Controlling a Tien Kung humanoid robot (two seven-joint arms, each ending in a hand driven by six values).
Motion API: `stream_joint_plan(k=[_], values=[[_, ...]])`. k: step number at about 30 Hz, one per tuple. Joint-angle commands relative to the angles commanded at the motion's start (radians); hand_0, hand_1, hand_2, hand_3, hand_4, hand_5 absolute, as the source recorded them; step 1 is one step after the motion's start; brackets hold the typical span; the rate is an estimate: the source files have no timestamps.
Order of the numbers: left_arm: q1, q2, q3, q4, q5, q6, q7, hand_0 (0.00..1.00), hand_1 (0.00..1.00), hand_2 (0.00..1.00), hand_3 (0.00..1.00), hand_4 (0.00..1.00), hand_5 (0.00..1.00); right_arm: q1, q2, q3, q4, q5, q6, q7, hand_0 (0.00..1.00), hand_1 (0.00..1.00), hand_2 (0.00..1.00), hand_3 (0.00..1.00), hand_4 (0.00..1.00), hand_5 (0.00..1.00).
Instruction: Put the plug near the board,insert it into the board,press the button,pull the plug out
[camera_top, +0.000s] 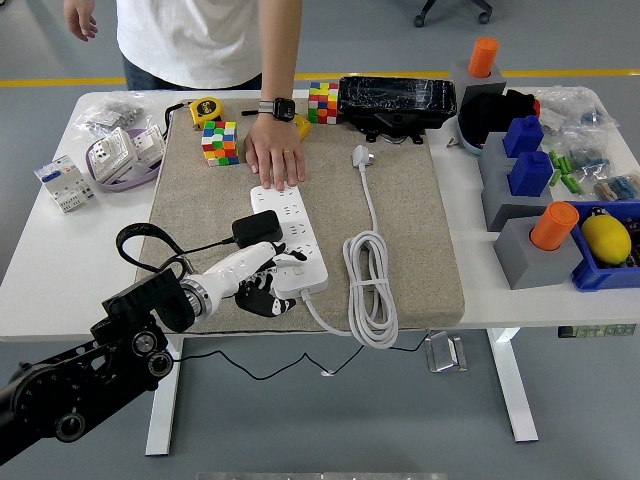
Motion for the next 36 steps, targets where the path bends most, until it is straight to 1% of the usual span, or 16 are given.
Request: stream_joint_plan(k=[19, 27, 32, 36], values=[[0.001, 0.002, 0.009, 0.018, -0.001, -0.022, 0.024, 0.060, 0.071, 0.134, 0.730, 0.775, 0.002, 0.000, 0.000, -0.001, 0.000, 0.001, 0.000, 0.000, 0.602, 0.625, 0.623, 0.549, 0.937, 0.476], [0.001, 0.000, 0.004, 0.015, -0.003, -0.021, 0.020, 0.060, 0.069, 0.132, 0.732, 0.775, 0.002, -0.001, 0.001, -0.002, 0.001, 0.001, 0.000, 0.000, 0.602, 0.625, 0.623, 0.548, 0.937, 0.478], [-0.003, -0.001, 0.010, 0.025, -0.006, -0.039, 0.042, 0.062, 0.072, 0.137, 0.726, 0.760, 0.002, 0.001, 0.001, -0.003, 0.000, 0.002, 0.000, 0.000, 0.602, 0.625, 0.623, 0.548, 0.938, 0.477], [-0.003, -0.002, 0.018, 0.031, -0.006, -0.044, 0.047, 0.063, 0.071, 0.136, 0.722, 0.759, 0.002, 0.001, 0.001, -0.002, 0.001, 0.002, 0.000, 0.000, 0.602, 0.625, 0.623, 0.548, 0.938, 0.477]])
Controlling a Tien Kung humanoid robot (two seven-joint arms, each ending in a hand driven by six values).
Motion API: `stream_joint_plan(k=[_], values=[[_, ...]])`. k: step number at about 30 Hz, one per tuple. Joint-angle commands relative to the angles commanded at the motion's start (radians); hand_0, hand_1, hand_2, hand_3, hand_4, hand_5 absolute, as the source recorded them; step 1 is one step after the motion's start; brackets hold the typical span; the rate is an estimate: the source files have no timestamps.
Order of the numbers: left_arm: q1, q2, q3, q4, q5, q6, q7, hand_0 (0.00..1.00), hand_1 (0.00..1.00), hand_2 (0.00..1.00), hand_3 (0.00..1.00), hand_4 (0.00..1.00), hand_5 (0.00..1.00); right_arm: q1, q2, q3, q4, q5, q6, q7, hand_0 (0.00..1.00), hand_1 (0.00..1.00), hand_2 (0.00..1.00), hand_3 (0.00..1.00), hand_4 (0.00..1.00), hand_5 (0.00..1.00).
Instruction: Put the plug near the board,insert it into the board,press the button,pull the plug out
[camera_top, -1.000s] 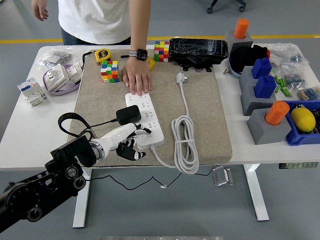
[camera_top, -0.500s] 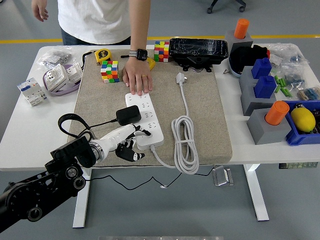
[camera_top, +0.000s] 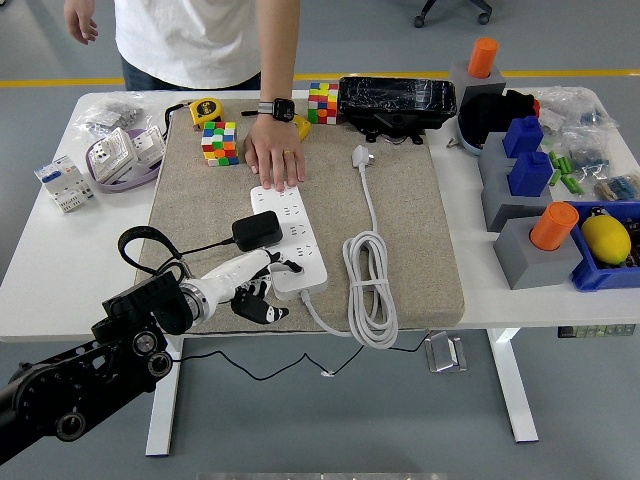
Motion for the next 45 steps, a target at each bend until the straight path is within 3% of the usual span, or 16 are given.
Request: stream_joint_plan(k=[5, 6, 11, 12, 17, 18, 20, 23, 24, 25, 29, 30, 35, 36, 45], values=[[0.005, 0.001, -0.008, -0.013, -0.004, 0.018, -0.035, 0.063, 0.071, 0.136, 0.722, 0.759, 0.002, -0.001, -0.001, 0.000, 0.000, 0.000, 0.000, 0.000, 0.602, 0.625, 0.623, 0.548, 0.938, 0.477], [0.006, 0.002, -0.013, -0.019, -0.007, 0.026, -0.049, 0.066, 0.073, 0.142, 0.704, 0.622, 0.002, -0.001, -0.001, 0.000, 0.000, 0.000, 0.000, 0.000, 0.602, 0.625, 0.623, 0.548, 0.938, 0.477], [0.009, 0.006, -0.040, -0.037, -0.069, 0.099, -0.170, 0.066, 0.073, 0.142, 0.704, 0.622, 0.002, -0.002, -0.001, -0.001, 0.000, -0.001, 0.000, 0.000, 0.602, 0.625, 0.623, 0.548, 0.938, 0.477], [0.009, 0.006, -0.041, -0.035, -0.082, 0.116, -0.196, 0.143, 0.099, 0.246, 0.618, 0.799, 0.130, -0.002, -0.001, -0.001, 0.000, -0.001, 0.000, 0.000, 0.602, 0.625, 0.623, 0.548, 0.939, 0.477], [-0.003, -0.001, -0.045, 0.011, -0.128, 0.239, -0.307, 0.143, 0.099, 0.246, 0.618, 0.799, 0.130, 0.000, 0.000, -0.001, 0.000, 0.000, 0.000, 0.000, 0.602, 0.625, 0.623, 0.548, 0.939, 0.477], [-0.007, -0.003, -0.046, 0.022, -0.129, 0.257, -0.319, 0.263, 0.306, 0.452, 0.550, 0.845, 0.213, 0.000, 0.000, -0.002, 0.000, 0.000, 0.001, 0.000, 0.602, 0.625, 0.623, 0.549, 0.939, 0.477], [-0.024, -0.010, -0.047, 0.061, -0.094, 0.303, -0.341, 0.263, 0.306, 0.452, 0.550, 0.845, 0.213, 0.000, 0.000, 0.000, 0.000, 0.000, 0.000, 0.000, 0.602, 0.625, 0.623, 0.549, 0.939, 0.477], [-0.046, -0.019, -0.049, 0.108, -0.055, 0.336, -0.358, 0.263, 0.306, 0.452, 0.550, 0.845, 0.213, 0.000, -0.001, -0.001, 0.000, 0.000, 0.000, 0.000, 0.602, 0.625, 0.623, 0.549, 0.939, 0.477], [-0.053, -0.021, -0.050, 0.124, -0.047, 0.346, -0.365, 0.516, 0.621, 0.572, 0.589, 0.895, 0.241, 0.000, -0.001, -0.001, 0.000, 0.000, 0.000, 0.000, 0.602, 0.625, 0.624, 0.549, 0.939, 0.477], [-0.060, -0.024, -0.052, 0.138, -0.041, 0.355, -0.372, 0.516, 0.621, 0.572, 0.589, 0.895, 0.241, 0.000, -0.001, -0.001, 0.000, 0.000, 0.000, 0.000, 0.602, 0.625, 0.624, 0.549, 0.939, 0.477], [-0.084, -0.033, -0.054, 0.189, -0.002, 0.379, -0.393, 0.516, 0.621, 0.572, 0.589, 0.895, 0.241, 0.000, -0.001, -0.001, 0.000, 0.000, 0.001, 0.000, 0.602, 0.625, 0.624, 0.549, 0.939, 0.477], [-0.091, -0.035, -0.051, 0.204, 0.011, 0.378, -0.387, 0.686, 0.717, 0.659, 0.614, 0.909, 0.249, 0.000, -0.001, -0.002, 0.000, 0.000, 0.001, 0.000, 0.602, 0.625, 0.624, 0.548, 0.939, 0.477], [-0.124, -0.045, -0.029, 0.270, 0.063, 0.349, -0.348, 0.686, 0.717, 0.659, 0.614, 0.909, 0.249, 0.001, 0.000, -0.003, -0.001, 0.002, 0.001, 0.000, 0.602, 0.625, 0.624, 0.548, 0.939, 0.477], [-0.126, -0.046, -0.026, 0.275, 0.066, 0.346, -0.345, 0.720, 0.724, 0.706, 0.638, 0.958, 0.278, 0.001, 0.000, -0.003, -0.001, 0.002, 0.001, 0.000, 0.601, 0.625, 0.624, 0.549, 0.939, 0.477], [-0.159, -0.057, 0.025, 0.370, 0.056, 0.345, -0.342, 0.694, 0.704, 0.697, 0.643, 0.950, 0.281, 0.001, 0.000, -0.002, 0.000, 0.002, 0.001, 0.000, 0.601, 0.625, 0.623, 0.549, 0.939, 0.477]])
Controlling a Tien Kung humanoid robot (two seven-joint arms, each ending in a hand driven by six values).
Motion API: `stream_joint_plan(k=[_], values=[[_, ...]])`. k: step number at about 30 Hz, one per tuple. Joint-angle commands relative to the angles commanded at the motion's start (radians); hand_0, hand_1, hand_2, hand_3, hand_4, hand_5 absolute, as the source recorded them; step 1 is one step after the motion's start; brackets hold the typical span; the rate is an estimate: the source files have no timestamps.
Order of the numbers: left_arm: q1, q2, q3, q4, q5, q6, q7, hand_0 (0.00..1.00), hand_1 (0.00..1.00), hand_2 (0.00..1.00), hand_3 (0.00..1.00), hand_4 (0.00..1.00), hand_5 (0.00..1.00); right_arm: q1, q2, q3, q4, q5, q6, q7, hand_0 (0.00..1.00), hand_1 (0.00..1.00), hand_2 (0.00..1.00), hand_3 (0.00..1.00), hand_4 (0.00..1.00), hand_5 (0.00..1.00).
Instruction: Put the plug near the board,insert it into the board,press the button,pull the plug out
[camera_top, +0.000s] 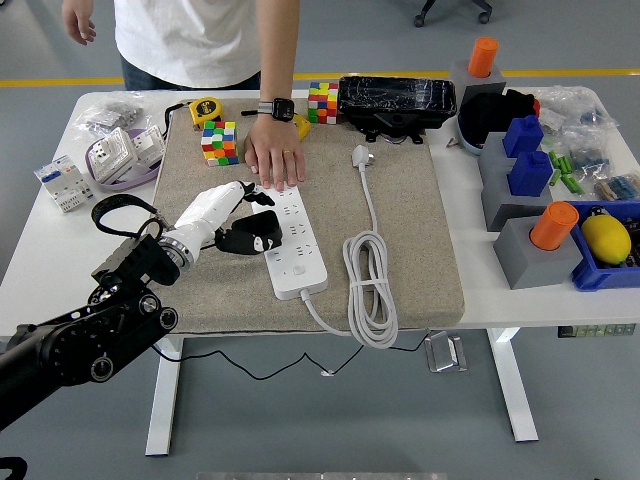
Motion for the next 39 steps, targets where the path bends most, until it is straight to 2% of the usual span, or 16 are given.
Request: stream_joint_plan(k=[2, 3, 8, 9, 14, 15, 20, 21, 29, 35, 39], values=[[-0.005, -0.003, 0.007, 0.010, -0.004, 0.001, 0.003, 0.694, 0.704, 0.697, 0.643, 0.950, 0.281, -0.001, 0.000, -0.001, 0.000, 0.000, 0.000, 0.000, 0.601, 0.625, 0.623, 0.549, 0.939, 0.477], [-0.007, -0.004, 0.008, 0.012, -0.004, -0.001, 0.007, 0.593, 0.631, 0.598, 0.608, 0.910, 0.257, -0.001, 0.001, -0.001, -0.001, 0.000, 0.000, 0.000, 0.601, 0.625, 0.623, 0.549, 0.940, 0.478], [-0.014, -0.009, 0.020, 0.029, -0.006, 0.007, 0.014, 0.593, 0.631, 0.598, 0.608, 0.910, 0.257, 0.000, 0.000, -0.002, 0.001, 0.000, 0.000, 0.001, 0.601, 0.625, 0.623, 0.549, 0.940, 0.478], [-0.015, -0.009, 0.021, 0.030, -0.007, 0.010, 0.011, 0.381, 0.476, 0.518, 0.551, 0.770, 0.134, 0.000, -0.001, -0.001, 0.002, -0.001, 0.000, 0.001, 0.601, 0.625, 0.623, 0.549, 0.940, 0.477], [-0.020, -0.011, 0.030, 0.036, -0.021, 0.011, -0.001, 0.381, 0.476, 0.518, 0.551, 0.770, 0.134, 0.000, 0.000, 0.000, 0.001, -0.001, -0.001, 0.001, 0.601, 0.625, 0.623, 0.549, 0.940, 0.477], [-0.021, -0.012, 0.032, 0.038, -0.024, 0.009, -0.001, 0.333, 0.410, 0.454, 0.539, 0.676, 0.109, 0.000, 0.000, 0.000, 0.001, 0.000, -0.001, 0.001, 0.602, 0.625, 0.623, 0.548, 0.940, 0.478], [-0.022, -0.012, 0.034, 0.043, -0.029, 0.009, -0.008, 0.333, 0.410, 0.454, 0.539, 0.676, 0.109, 0.000, 0.000, 0.001, 0.002, -0.001, -0.002, 0.005, 0.602, 0.625, 0.623, 0.548, 0.940, 0.478], [-0.022, -0.011, 0.034, 0.043, -0.031, 0.009, -0.013, 0.317, 0.361, 0.392, 0.512, 0.650, 0.066, 0.000, -0.001, 0.002, 0.003, -0.002, -0.002, 0.005, 0.602, 0.625, 0.623, 0.549, 0.940, 0.477], [-0.016, -0.004, 0.017, 0.038, -0.063, 0.028, -0.082, 0.309, 0.355, 0.361, 0.500, 0.645, 0.046, -0.001, -0.001, -0.001, 0.003, -0.002, -0.002, 0.005, 0.602, 0.625, 0.622, 0.549, 0.939, 0.477], [-0.004, 0.011, 0.001, 0.042, -0.102, 0.067, -0.169, 0.309, 0.347, 0.356, 0.499, 0.644, 0.038, 0.000, 0.000, 0.001, 0.003, -0.002, -0.002, 0.005, 0.602, 0.625, 0.622, 0.548, 0.939, 0.476], [0.002, 0.025, -0.015, 0.053, -0.097, 0.077, -0.185, 0.314, 0.353, 0.360, 0.504, 0.647, 0.036, 0.001, -0.001, -0.002, 0.003, -0.002, -0.001, 0.005, 0.602, 0.625, 0.622, 0.548, 0.939, 0.476]])
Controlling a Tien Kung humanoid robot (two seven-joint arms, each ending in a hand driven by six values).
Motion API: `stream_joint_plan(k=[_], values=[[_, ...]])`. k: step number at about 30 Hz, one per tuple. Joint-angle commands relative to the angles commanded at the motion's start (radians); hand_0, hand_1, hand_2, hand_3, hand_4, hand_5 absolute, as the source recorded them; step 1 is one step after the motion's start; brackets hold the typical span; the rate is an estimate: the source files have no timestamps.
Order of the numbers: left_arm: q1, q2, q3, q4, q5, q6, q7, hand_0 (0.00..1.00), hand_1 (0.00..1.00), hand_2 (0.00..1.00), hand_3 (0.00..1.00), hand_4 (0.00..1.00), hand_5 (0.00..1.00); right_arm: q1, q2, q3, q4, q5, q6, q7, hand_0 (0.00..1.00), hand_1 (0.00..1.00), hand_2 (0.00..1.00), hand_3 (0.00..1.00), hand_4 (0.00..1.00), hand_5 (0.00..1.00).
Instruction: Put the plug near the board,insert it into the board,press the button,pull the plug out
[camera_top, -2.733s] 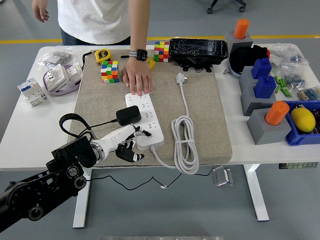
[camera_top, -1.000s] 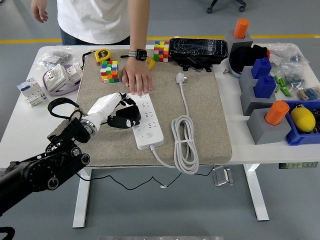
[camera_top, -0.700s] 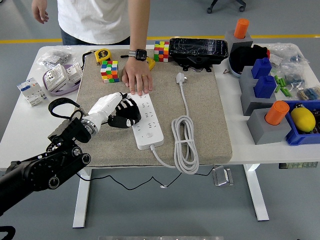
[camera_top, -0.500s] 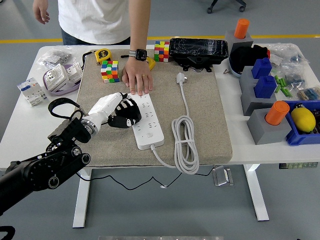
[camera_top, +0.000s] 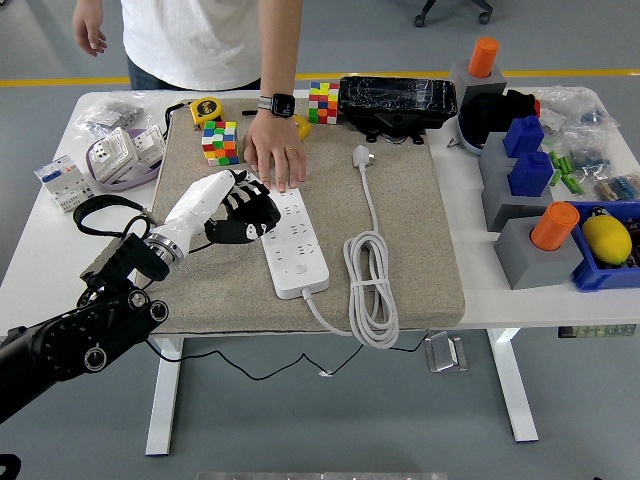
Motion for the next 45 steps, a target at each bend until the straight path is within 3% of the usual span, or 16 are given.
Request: stream_joint_plan(k=[11, 12, 17, 18, 23, 24, 29, 30, 37, 41, 42, 45], values=[[0.008, 0.032, 0.003, 0.089, -0.024, -0.007, -0.002, 0.323, 0.363, 0.375, 0.511, 0.653, 0.041, 0.001, -0.004, -0.009, 0.001, 0.001, 0.000, 0.001, 0.602, 0.625, 0.622, 0.548, 0.939, 0.476], [0.008, 0.032, 0.005, 0.092, -0.028, -0.008, -0.003, 0.409, 0.468, 0.507, 0.557, 0.685, 0.072, 0.001, -0.003, -0.009, 0.001, 0.001, 0.000, 0.000, 0.602, 0.625, 0.622, 0.548, 0.940, 0.476], [0.008, 0.029, 0.016, 0.107, -0.046, -0.026, 0.004, 0.409, 0.468, 0.507, 0.557, 0.685, 0.072, 0.002, -0.005, -0.012, 0.002, 0.001, 0.000, 0.001, 0.602, 0.625, 0.622, 0.548, 0.940, 0.476], [0.008, 0.029, 0.017, 0.109, -0.047, -0.027, 0.005, 0.469, 0.513, 0.543, 0.570, 0.809, 0.152, 0.003, -0.005, -0.012, 0.002, 0.001, 0.000, 0.001, 0.602, 0.625, 0.622, 0.548, 0.940, 0.476], [0.018, 0.029, 0.016, 0.114, -0.038, -0.042, 0.018, 0.469, 0.513, 0.543, 0.570, 0.809, 0.152, -0.001, -0.006, -0.012, 0.004, 0.000, 0.000, 0.000, 0.602, 0.625, 0.622, 0.548, 0.940, 0.476], [0.019, 0.029, 0.015, 0.114, -0.036, -0.043, 0.018, 0.663, 0.711, 0.710, 0.742, 0.998, 0.392, -0.002, -0.005, -0.012, 0.004, 0.000, 0.000, 0.000, 0.602, 0.625, 0.622, 0.548, 0.940, 0.477], [0.027, 0.027, -0.004, 0.113, -0.018, -0.049, 0.019, 0.663, 0.711, 0.710, 0.742, 0.998, 0.392, -0.004, -0.003, -0.009, 0.004, -0.002, 0.001, -0.001, 0.602, 0.625, 0.622, 0.548, 0.940, 0.477], [0.031, 0.028, -0.013, 0.108, -0.012, -0.051, 0.018, 0.675, 0.738, 0.754, 0.789, 0.998, 0.492, -0.004, -0.002, -0.007, 0.004, -0.002, 0.001, -0.001, 0.602, 0.625, 0.623, 0.549, 0.941, 0.475], [0.072, 0.034, -0.113, 0.024, 0.019, -0.053, 0.017, 0.677, 0.738, 0.755, 0.789, 0.998, 0.532, -0.005, 0.002, 0.001, 0.003, -0.002, 0.001, 0.000, 0.602, 0.625, 0.623, 0.549, 0.942, 0.475], [0.116, 0.029, -0.201, -0.042, -0.024, -0.016, -0.021, 0.677, 0.738, 0.755, 0.789, 0.998, 0.532, -0.003, 0.003, 0.001, 0.000, -0.002, 0.000, 0.000, 0.602, 0.625, 0.623, 0.549, 0.942, 0.475], [0.131, 0.026, -0.231, -0.064, -0.062, -0.007, -0.036, 0.461, 0.607, 0.597, 0.634, 0.946, 0.354, -0.003, 0.003, 0.000, -0.001, -0.002, 0.000, 0.000, 0.602, 0.625, 0.623, 0.549, 0.942, 0.476], [0.165, 0.019, -0.302, -0.108, -0.185, -0.002, -0.062, 0.461, 0.607, 0.597, 0.634, 0.946, 0.354, -0.003, 0.005, -0.001, -0.006, 0.000, -0.001, 0.000, 0.602, 0.625, 0.623, 0.549, 0.942, 0.476]])
